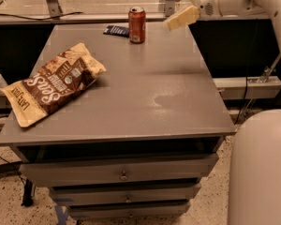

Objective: Move coke can near rxbar blueberry

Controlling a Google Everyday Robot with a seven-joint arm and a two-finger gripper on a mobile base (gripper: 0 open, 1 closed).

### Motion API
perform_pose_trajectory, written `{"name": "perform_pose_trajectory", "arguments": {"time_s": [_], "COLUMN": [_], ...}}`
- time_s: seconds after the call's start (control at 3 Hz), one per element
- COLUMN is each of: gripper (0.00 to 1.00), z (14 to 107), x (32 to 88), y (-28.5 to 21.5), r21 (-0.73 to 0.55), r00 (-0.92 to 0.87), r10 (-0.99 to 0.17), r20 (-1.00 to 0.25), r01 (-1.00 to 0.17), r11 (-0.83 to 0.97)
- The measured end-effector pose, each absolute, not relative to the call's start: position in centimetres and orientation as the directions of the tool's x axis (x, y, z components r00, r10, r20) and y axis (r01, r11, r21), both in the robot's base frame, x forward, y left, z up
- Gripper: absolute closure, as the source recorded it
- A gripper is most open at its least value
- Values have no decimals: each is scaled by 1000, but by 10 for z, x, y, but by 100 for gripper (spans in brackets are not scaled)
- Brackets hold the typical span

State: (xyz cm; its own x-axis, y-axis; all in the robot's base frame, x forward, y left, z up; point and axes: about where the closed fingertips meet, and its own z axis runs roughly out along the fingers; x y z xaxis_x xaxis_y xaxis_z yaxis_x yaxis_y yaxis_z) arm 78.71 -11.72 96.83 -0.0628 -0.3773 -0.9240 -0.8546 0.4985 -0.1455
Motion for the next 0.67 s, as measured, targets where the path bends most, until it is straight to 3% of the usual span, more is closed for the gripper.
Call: {"name": "perform_pose_trajectory", "arguments": {"time_s": [0.33, 0.67], "gripper": [0, 0], "z": [1019, 1019], "x": [740, 740], "y": [-163, -163], "r21": [-234, -233], "r00": [21, 21], "r10": [-392, -392], "r20": [-920, -920], "r01": [-831, -831], "r11": [504, 504]}}
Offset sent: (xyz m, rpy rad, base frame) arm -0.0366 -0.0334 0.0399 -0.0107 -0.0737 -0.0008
